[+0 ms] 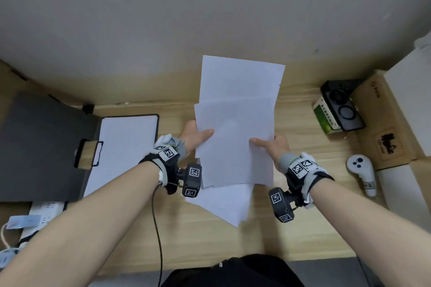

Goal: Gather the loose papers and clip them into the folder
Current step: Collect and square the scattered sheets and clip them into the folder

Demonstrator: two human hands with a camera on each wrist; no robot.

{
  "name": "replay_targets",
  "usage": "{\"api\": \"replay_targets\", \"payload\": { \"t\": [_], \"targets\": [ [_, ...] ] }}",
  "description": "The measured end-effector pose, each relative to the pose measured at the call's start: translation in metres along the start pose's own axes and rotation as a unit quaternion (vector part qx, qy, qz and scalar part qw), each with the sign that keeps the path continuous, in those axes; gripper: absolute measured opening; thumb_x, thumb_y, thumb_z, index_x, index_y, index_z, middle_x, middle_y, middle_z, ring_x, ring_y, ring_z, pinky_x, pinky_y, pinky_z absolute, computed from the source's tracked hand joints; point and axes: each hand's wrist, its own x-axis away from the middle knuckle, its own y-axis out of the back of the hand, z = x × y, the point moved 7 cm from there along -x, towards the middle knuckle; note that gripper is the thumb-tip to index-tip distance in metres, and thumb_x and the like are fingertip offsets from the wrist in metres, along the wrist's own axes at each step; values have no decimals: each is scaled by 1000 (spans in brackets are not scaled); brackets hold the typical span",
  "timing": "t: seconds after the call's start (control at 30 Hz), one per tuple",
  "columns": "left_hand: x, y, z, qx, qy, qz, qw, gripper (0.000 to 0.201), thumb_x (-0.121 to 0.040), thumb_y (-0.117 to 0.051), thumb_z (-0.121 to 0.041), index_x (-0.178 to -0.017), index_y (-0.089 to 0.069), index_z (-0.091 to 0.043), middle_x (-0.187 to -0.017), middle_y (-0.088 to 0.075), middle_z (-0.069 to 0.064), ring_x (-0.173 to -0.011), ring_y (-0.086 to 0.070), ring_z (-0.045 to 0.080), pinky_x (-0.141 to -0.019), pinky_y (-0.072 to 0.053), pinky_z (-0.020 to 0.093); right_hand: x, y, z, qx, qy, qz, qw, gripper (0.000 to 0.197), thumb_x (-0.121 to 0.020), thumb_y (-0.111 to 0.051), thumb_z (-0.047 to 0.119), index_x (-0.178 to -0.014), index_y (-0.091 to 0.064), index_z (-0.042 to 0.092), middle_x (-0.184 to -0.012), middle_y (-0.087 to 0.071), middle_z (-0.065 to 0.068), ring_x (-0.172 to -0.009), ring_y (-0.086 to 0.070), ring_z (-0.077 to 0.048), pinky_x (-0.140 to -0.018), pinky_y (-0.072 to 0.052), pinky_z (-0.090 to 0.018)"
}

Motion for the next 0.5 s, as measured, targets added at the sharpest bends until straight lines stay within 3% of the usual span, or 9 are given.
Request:
{"api": "replay_targets", "payload": {
  "t": [0.1,0.2,0.33,0.4,0.5],
  "targets": [
    [4,16,-47,23,-41,-15,999,37,-84,-72,-6,-119,-63,-1,-113,-70,12,-98,-69,25,-88,-56,40,2,-10,47,-42,40,-2,998,33,-68,-86,7,-97,-70,7,-92,-75,-7,-78,-72,-22,-72,-58,-32],
    [5,27,-73,48,-56,-35,997,32,-78,-77,-4,-108,-67,-1,-103,-72,10,-86,-70,19,-82,-57,34,11,-15,80,-73,82,1,994,24,-69,-83,-2,-87,-72,9,-83,-76,-3,-71,-72,-17,-66,-58,-28],
    [18,32,-68,42,-87,-41,994,31,-75,-77,5,-103,-68,-5,-89,-71,-1,-68,-69,-2,-70,-57,15,25,-19,77,-64,90,20,994,21,-69,-82,-1,-86,-73,9,-80,-77,-1,-70,-72,-15,-62,-56,-24],
    [24,29,-47,25,-78,-41,996,32,-74,-79,3,-101,-68,-10,-89,-71,-4,-74,-69,1,-69,-54,14,31,-20,58,-33,85,24,996,23,-69,-83,0,-86,-73,10,-81,-76,-1,-71,-71,-14,-64,-55,-23],
    [28,22,-14,13,-51,-40,998,38,-72,-81,-1,-108,-69,-4,-94,-73,-2,-90,-70,16,-69,-52,13,38,-22,40,-15,86,22,996,27,-68,-84,-2,-87,-73,13,-82,-76,3,-74,-72,-11,-72,-55,-25]
  ]
}}
